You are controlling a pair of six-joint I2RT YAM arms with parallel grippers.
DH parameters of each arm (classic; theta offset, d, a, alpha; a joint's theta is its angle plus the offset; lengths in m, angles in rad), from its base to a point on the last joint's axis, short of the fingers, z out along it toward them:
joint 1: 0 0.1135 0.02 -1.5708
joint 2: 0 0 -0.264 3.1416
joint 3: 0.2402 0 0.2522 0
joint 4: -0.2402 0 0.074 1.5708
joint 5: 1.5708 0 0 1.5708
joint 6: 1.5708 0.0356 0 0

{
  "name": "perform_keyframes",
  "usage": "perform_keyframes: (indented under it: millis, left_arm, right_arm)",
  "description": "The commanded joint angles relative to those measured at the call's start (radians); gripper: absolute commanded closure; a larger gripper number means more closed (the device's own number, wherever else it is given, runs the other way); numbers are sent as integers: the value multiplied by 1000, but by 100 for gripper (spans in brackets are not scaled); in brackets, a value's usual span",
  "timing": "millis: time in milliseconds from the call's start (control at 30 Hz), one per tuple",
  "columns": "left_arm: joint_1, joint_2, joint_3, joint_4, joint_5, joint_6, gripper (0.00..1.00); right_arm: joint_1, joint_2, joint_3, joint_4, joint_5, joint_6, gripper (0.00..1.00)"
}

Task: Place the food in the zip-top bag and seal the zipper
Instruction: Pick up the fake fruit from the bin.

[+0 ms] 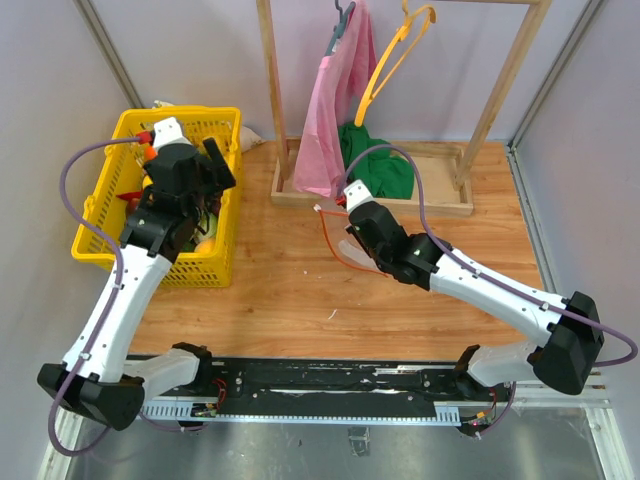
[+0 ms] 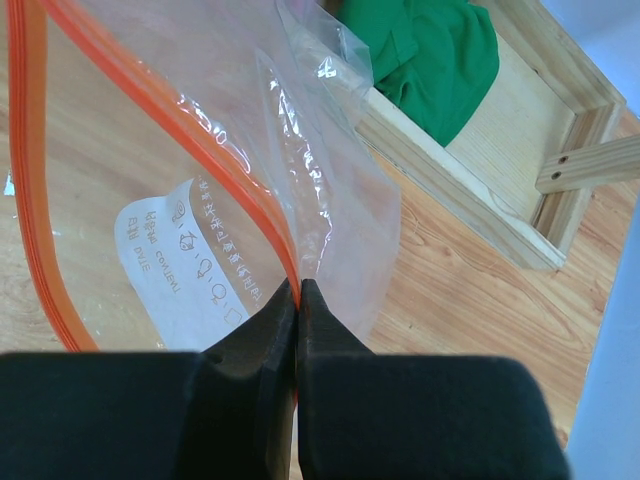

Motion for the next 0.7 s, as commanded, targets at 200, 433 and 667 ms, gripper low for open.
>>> perform_keyframes:
  millis: [200, 433, 667]
  left_arm:
    - [280, 146, -3, 90, 153, 34, 4]
    - [469, 242, 0, 148, 161, 11, 1]
    - [575, 347, -3, 214, 200, -26, 1]
  right_arm:
    - [9, 1, 4, 30, -9, 17, 99]
    - [10, -1, -2, 33, -15, 15, 99]
    - [10, 5, -4, 40, -16, 7, 99]
